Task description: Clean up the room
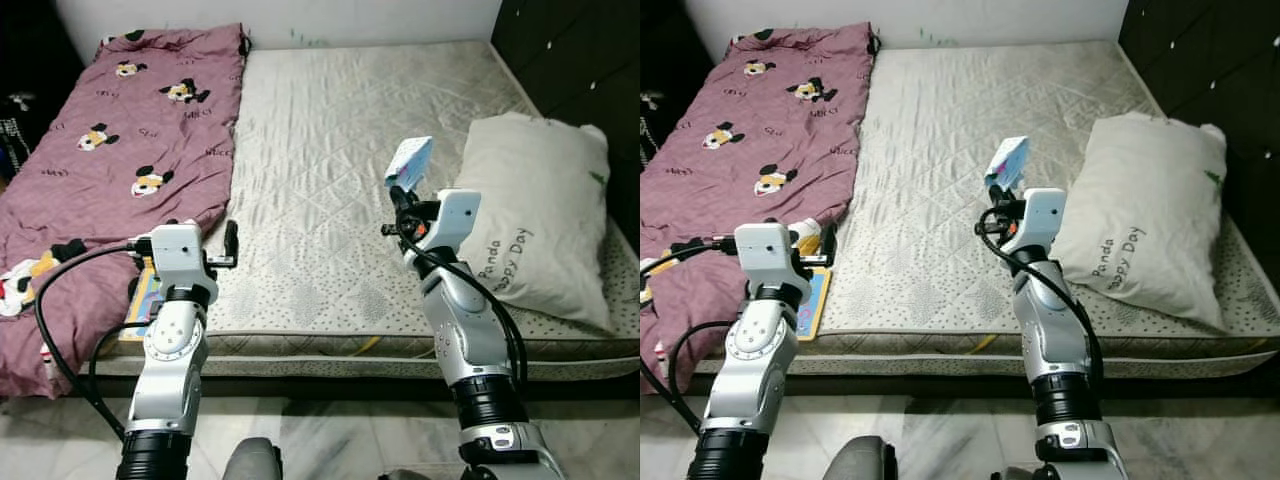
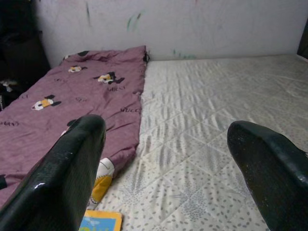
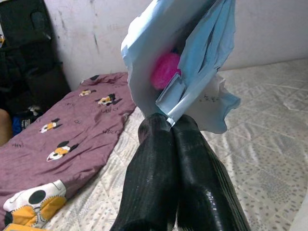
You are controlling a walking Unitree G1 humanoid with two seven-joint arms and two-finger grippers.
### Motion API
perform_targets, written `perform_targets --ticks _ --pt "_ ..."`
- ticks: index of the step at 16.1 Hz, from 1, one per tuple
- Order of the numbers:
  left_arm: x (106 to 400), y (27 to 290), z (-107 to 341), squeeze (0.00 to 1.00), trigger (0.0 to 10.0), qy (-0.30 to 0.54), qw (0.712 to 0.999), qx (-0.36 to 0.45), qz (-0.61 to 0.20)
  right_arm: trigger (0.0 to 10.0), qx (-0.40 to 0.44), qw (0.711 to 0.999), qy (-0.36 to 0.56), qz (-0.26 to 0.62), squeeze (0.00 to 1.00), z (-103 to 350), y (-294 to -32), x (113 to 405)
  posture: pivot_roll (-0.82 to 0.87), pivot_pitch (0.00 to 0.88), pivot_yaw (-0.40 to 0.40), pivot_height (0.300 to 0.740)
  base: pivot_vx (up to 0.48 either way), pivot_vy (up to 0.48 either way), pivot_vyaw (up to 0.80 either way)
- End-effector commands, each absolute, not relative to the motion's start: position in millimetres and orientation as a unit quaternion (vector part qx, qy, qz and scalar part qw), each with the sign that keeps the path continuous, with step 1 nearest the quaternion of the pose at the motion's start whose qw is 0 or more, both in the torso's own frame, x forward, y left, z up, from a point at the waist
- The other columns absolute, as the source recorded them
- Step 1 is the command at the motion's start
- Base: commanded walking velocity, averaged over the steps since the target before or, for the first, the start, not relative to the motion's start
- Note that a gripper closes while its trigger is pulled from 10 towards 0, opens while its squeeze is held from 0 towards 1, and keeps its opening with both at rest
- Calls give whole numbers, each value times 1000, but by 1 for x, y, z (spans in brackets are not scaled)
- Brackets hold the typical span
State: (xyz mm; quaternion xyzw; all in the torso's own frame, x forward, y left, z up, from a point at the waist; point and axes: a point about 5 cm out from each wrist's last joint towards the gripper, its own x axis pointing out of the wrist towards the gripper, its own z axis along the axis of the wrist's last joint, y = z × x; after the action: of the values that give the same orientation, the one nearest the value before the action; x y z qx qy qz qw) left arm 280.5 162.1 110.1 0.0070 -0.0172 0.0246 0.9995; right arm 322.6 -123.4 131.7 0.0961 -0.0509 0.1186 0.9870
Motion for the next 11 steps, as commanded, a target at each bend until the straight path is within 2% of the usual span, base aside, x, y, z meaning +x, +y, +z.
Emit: perform_targets --ticks 1,7,11 --pt "277 167 104 0 10000 -8 999 16 32 10000 94 987 -45 122 0 129 -124 321 11 0 51 740 0 0 0" --pt "267 162 96 0 10000 5 999 11 30 10000 61 991 -35 116 0 124 -126 312 -3 0 44 740 0 0 0" --pt "270 161 98 0 10000 3 1000 11 27 10000 59 990 -28 125 0 122 -123 308 -4 11 34 740 0 0 800"
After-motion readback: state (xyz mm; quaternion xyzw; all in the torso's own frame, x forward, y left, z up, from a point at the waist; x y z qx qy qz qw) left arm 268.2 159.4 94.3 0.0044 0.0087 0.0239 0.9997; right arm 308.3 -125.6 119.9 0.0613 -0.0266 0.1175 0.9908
